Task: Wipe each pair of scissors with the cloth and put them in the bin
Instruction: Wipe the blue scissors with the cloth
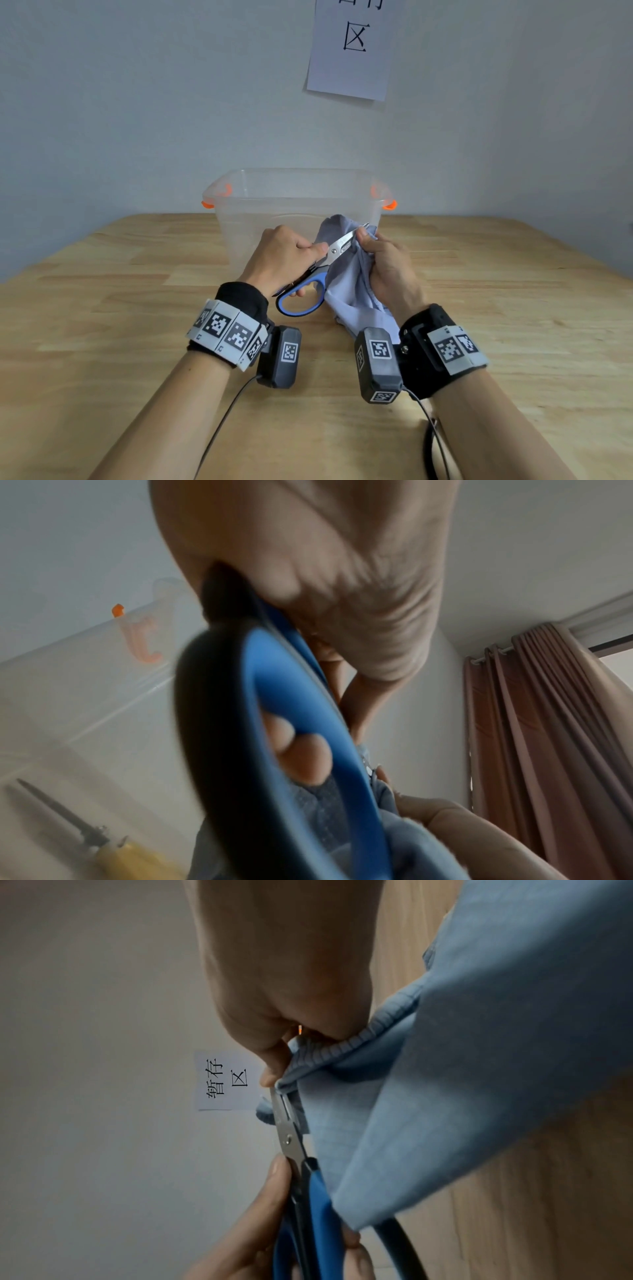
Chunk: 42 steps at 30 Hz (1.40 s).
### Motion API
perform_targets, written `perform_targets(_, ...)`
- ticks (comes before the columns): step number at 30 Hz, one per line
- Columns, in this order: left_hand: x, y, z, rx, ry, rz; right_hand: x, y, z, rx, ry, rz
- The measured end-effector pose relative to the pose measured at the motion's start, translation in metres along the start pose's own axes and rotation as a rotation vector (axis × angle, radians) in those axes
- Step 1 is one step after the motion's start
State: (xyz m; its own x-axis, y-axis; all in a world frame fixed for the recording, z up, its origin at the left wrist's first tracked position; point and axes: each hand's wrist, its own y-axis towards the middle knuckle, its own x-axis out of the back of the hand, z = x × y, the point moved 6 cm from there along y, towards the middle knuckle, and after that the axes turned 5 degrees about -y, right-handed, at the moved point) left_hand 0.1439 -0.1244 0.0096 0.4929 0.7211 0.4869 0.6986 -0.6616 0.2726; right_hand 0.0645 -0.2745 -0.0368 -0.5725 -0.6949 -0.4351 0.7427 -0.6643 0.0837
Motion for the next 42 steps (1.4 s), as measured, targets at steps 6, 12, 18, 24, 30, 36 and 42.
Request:
perform_targets(6,-0.004,0.002,-0.002,-0.025,0.025,0.019,0.006,-0.001,0.006,0.077,-0.034,-0.114)
perform_targets(12,-0.004,0.002,-0.002,-0.033,0.031,0.037,0.011,-0.001,0.007,0.055,0.026,-0.197)
perform_targets(18,-0.002,0.001,0.001,-0.003,0.036,0.050,0.014,0.000,0.004,0.061,0.071,-0.249)
perform_targets(24,0.006,0.003,0.003,-0.018,0.067,0.026,0.034,0.007,0.005,0.001,0.118,-0.357)
perform_targets(30,0.011,0.004,0.003,-0.033,0.054,-0.091,0.018,0.005,0.000,-0.022,0.008,-0.258)
perform_targets(36,0.010,0.008,0.005,-0.023,-0.071,-0.107,0.000,0.000,-0.004,-0.039,-0.163,-0.016)
perform_targets(42,0.017,0.008,-0.001,-0.113,-0.089,-0.256,-0.020,-0.004,-0.005,-0.023,-0.283,0.198)
